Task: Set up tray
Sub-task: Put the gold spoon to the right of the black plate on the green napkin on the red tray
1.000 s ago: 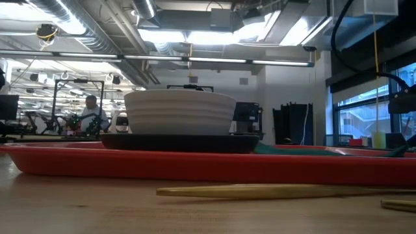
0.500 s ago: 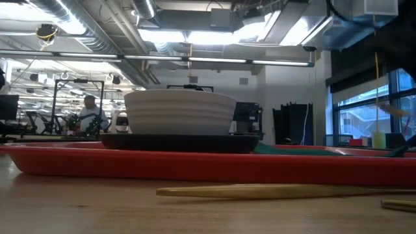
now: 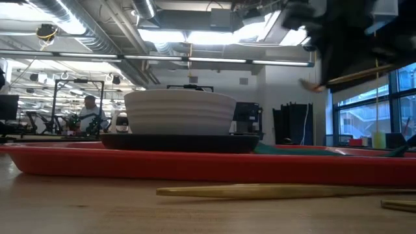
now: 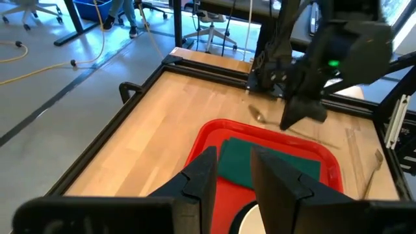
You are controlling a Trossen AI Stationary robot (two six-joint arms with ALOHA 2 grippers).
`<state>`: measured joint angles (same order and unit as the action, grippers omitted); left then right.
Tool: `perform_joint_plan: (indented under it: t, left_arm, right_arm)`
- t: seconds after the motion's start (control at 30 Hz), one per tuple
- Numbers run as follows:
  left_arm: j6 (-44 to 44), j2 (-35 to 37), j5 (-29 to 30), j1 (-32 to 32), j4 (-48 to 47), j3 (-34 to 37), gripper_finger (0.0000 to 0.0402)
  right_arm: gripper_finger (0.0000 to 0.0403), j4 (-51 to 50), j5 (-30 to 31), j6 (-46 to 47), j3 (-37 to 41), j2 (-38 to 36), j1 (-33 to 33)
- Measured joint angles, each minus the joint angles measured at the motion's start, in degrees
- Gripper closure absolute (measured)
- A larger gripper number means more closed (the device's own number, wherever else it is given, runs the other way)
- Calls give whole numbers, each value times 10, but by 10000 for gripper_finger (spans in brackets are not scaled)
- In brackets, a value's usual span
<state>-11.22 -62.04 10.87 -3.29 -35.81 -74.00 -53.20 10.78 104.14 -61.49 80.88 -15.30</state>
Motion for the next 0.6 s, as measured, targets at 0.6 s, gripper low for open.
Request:
perform_joint_plan:
  t: [0.6]
  left_arm:
    - [81,0,0,0,-5,0,313]
  right_arm:
    - [399,132,-79,-68,0,154,81]
